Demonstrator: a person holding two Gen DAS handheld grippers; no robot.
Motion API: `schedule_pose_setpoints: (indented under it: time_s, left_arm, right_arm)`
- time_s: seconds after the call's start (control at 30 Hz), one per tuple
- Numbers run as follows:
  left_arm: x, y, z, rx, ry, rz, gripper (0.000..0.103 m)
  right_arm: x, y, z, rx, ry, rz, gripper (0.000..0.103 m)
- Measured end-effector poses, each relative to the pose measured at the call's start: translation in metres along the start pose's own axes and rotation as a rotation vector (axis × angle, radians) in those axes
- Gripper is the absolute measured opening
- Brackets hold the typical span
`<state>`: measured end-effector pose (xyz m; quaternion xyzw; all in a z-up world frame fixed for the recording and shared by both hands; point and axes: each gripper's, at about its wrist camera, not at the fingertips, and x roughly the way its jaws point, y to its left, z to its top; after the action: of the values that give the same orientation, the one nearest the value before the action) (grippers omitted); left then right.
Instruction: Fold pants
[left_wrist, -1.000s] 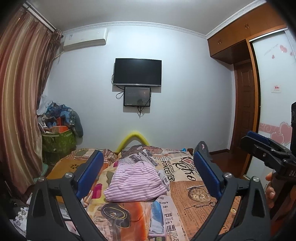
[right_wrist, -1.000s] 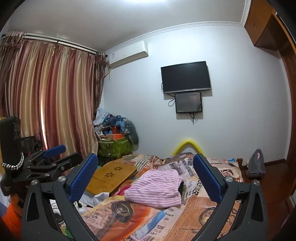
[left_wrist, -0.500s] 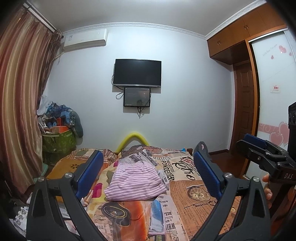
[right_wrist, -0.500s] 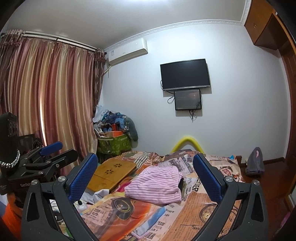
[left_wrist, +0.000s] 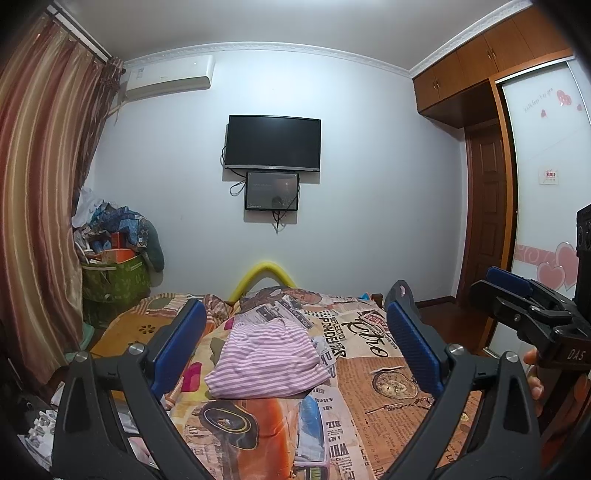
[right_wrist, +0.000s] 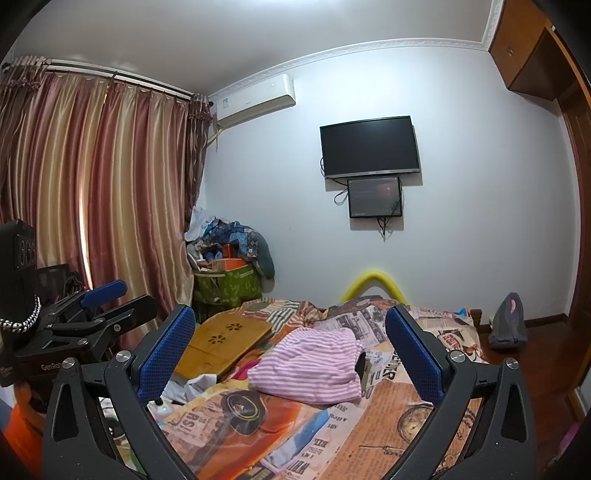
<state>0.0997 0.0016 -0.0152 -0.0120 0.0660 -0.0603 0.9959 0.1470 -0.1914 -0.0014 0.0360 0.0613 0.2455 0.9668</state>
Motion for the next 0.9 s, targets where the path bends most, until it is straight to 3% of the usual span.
schedule_pose_setpoints:
  time_s: [0.9]
  left_arm:
    - [0.0072,0.0018,-0.0059,-0.011,0.019,-0.007,0.103]
  right_arm:
    - [-0.0035,-0.0051,0.0013,0.015,0.013,-0.007,0.103]
